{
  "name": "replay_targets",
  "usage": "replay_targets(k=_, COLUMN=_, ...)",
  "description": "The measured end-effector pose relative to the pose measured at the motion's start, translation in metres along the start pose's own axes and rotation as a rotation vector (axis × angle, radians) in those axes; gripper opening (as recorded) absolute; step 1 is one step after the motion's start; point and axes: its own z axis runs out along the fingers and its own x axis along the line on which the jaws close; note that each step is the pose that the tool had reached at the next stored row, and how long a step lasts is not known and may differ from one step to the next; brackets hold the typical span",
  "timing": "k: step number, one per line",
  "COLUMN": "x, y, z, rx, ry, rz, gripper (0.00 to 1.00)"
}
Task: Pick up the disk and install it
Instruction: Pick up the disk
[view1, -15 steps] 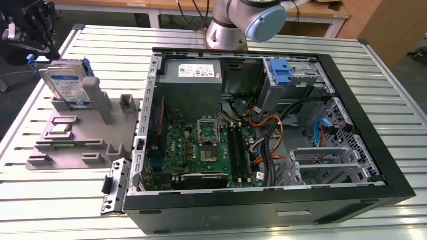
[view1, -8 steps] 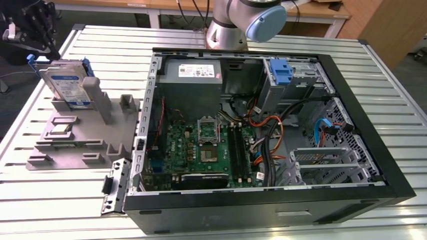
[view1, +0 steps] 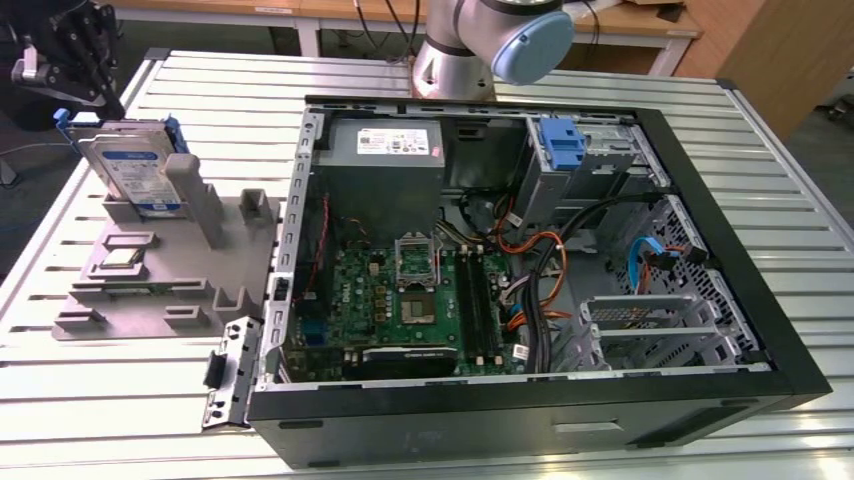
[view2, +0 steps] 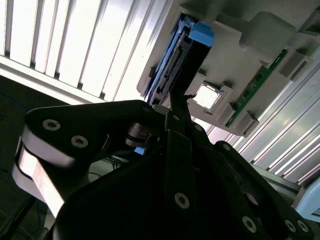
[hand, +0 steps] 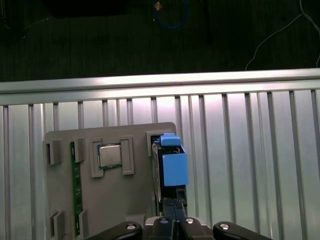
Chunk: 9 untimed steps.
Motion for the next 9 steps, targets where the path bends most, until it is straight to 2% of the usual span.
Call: replay_targets(k=9, x=0.0029, y=-0.0004, z=0.0, rx=0.0001, ry=-0.0001, rz=0.0, gripper=0.1)
